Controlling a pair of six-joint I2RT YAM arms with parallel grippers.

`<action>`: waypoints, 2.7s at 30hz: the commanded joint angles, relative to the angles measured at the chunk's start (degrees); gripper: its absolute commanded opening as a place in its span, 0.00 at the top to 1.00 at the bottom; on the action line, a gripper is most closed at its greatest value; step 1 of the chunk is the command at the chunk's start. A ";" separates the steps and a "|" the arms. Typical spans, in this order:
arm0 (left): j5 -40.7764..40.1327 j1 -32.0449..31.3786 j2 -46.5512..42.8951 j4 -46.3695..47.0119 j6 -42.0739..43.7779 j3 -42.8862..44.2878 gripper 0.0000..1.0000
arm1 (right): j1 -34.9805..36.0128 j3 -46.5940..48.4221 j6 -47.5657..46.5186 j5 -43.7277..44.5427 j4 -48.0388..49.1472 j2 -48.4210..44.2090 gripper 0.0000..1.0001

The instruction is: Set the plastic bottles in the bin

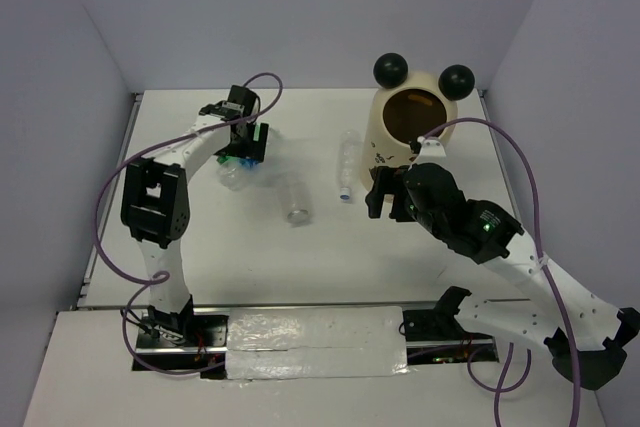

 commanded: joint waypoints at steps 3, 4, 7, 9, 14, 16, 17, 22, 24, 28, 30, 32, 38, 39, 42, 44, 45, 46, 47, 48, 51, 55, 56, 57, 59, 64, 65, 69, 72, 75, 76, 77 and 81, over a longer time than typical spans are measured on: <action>-2.72 -1.59 1.31 3.47 1.13 -2.90 0.00 | 0.38 2.14 -0.85 -0.18 2.49 -0.05 0.00; -2.28 -1.50 1.22 4.00 0.96 -3.17 0.00 | 0.39 2.05 -0.76 -0.18 2.57 -0.14 0.00; -1.14 -1.59 1.39 4.44 -0.10 -3.61 0.01 | 0.30 1.79 -0.67 -0.36 2.66 -0.23 0.00; -0.70 -1.85 1.74 4.36 -0.10 -3.61 0.01 | 0.30 1.87 -0.67 -0.36 2.49 -0.05 0.00; -0.25 -3.96 2.01 4.71 0.17 -4.13 0.03 | 0.30 2.40 -0.93 -0.36 2.66 0.30 0.00; -0.34 -4.31 2.88 4.62 -0.10 -3.87 0.03 | 0.30 2.84 -1.11 -0.18 2.57 0.47 0.00; -0.34 -4.66 3.24 4.36 -0.19 -3.87 0.04 | 0.30 3.02 -1.20 -0.18 2.57 0.65 0.00; 0.18 -5.02 4.03 5.23 -1.24 -4.40 0.06 | 0.21 3.63 -1.20 0.26 1.87 0.48 0.00; 0.97 -5.02 4.73 5.06 -1.50 -4.23 0.05 | 0.21 3.63 -1.11 0.52 1.69 0.39 0.00; 1.94 -5.11 6.23 4.18 -1.94 -3.70 0.09 | 0.21 3.46 -1.02 0.87 1.61 0.04 0.00; 1.94 -5.11 6.23 4.70 -2.03 -4.22 0.13 | 0.38 3.46 -1.02 0.87 1.52 0.03 0.00; 1.42 -5.11 5.79 4.79 -1.94 -4.57 0.21 | 0.38 3.63 -0.93 0.96 1.52 0.04 0.00; 0.01 -5.02 1.41 1.81 -1.07 -1.87 0.32 | 0.21 4.86 -1.37 1.66 1.08 0.03 0.00; 0.01 -5.02 0.09 1.11 -0.89 -1.15 0.32 | 0.21 5.91 -1.63 1.75 0.82 0.12 0.00; 2.02 -5.02 -5.62 -1.26 -0.28 2.54 0.35 | 0.30 9.16 -2.34 1.58 -0.15 1.09 0.00; 6.13 -5.02 -10.18 -2.49 -0.01 5.60 0.36 | 0.30 11.36 -3.13 0.97 -0.94 2.31 0.00; 8.34 -5.11 -11.77 -2.50 0.08 6.32 0.37 | 0.21 13.98 -4.18 -0.86 -1.03 2.84 0.00; 10.88 -5.02 -13.18 -2.41 -0.01 6.85 0.37 | 0.21 15.40 -4.62 -1.84 -1.03 3.54 0.00; 16.48 -5.02 -15.72 -2.06 -0.01 7.29 0.40 | 0.30 16.89 -5.15 -2.98 -1.20 4.33 0.00; 20.01 -5.02 -16.88 -1.45 0.08 7.38 0.41 | 0.21 20.30 -5.94 -4.12 -1.38 6.17 0.00; 32.15 -5.02 -19.87 -0.57 -0.71 7.29 0.44 | 0.21 27.24 -7.17 -8.96 -1.30 10.12 0.00; 49.43 -5.02 -25.83 4.17 -3.25 1.77 0.49 | 0.21 37.08 -8.05 -10.20 -1.73 14.88 0.00; 49.49 -5.02 -26.72 5.40 -3.26 0.80 0.48 | 0.21 39.03 -8.05 -10.72 -1.91 16.02 0.00; 53.32 -5.02 -27.60 6.72 -5.09 -0.17 0.48 | 0.12 40.71 -8.75 -11.16 -2.08 17.07 0.00; 57.56 -5.11 -29.62 10.32 -6.42 -2.37 0.48 | -0.05 45.44 -8.93 -13.43 -2.26 20.33 0.00; 61.88 -5.02 -31.65 13.15 -8.71 -4.31 0.48 | -1.54 52.48 -9.55 -18.01 -0.95 27.26 0.00; 62.23 -5.02 -31.83 13.14 -8.89 -4.31 0.48 | -2.16 53.28 -9.29 -19.07 -0.77 28.32 0.00; 62.94 -5.02 -32.70 13.32 -9.41 -4.31 0.48 | -4.80 57.59 -7.71 -25.65 -0.94 34.48 0.00; 63.64 -5.02 -33.50 13.50 -9.85 -4.40 0.48 | -5.50 60.23 -6.65 -26.98 -0.94 38.08 0.00; 64.25 -5.02 -34.37 14.55 -10.56 -5.36 0.48 | -5.85 60.85 -6.03 -28.21 0.02 40.02 0.00; 64.26 -5.02 -34.46 14.55 -10.56 -5.45 0.48 | -5.77 60.68 -5.86 -27.96 0.37 40.37 0.00; 64.26 -5.02 -34.55 14.29 -10.38 -5.54 0.48 | -5.85 60.59 -5.51 -27.69 0.46 40.64 0.00; 64.61 -5.02 -35.08 14.29 -10.47 -6.50 0.49 | -6.82 58.22 -4.63 -28.30 2.57 40.90 0.00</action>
